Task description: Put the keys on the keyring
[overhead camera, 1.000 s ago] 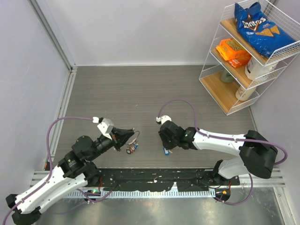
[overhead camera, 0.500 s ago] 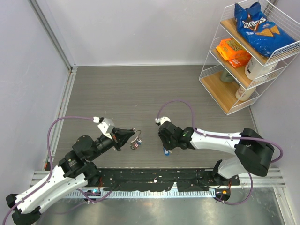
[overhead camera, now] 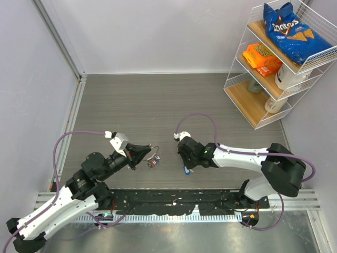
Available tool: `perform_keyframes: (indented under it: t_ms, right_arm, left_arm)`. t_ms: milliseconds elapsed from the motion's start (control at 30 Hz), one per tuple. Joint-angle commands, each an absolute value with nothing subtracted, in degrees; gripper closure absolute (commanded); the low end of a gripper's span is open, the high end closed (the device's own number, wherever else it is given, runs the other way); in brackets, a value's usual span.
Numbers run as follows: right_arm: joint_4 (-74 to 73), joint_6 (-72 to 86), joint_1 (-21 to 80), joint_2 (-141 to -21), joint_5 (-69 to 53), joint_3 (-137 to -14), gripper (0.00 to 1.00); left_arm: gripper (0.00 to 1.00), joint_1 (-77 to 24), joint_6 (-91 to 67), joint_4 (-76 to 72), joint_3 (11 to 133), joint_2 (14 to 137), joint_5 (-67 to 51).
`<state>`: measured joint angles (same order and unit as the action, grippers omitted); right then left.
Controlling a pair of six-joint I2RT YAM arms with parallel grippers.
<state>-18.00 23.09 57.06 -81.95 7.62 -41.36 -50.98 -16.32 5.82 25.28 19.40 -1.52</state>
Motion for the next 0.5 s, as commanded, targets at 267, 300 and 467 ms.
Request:
perform_keyframes:
  t_ms: [267, 300, 467]
  right_arm:
    - [-14.41, 22.68, 57.39, -78.15, 7.55, -41.84, 0.94]
    - [-14.59, 22.41, 57.39, -75.96, 7.82, -41.57, 0.94]
    - [-16.96, 18.12, 57.39, -66.73, 5.64, -41.57, 0.94]
  left_arm:
    - [1.00, -50.98, -16.52, 1.84, 27.51, 18.81, -0.97]
    - [1.00, -50.98, -16.61, 1.85, 27.60, 18.72, -0.88]
    - [1.00, -50.98, -16.79, 1.50, 27.69, 18.81, -1.32]
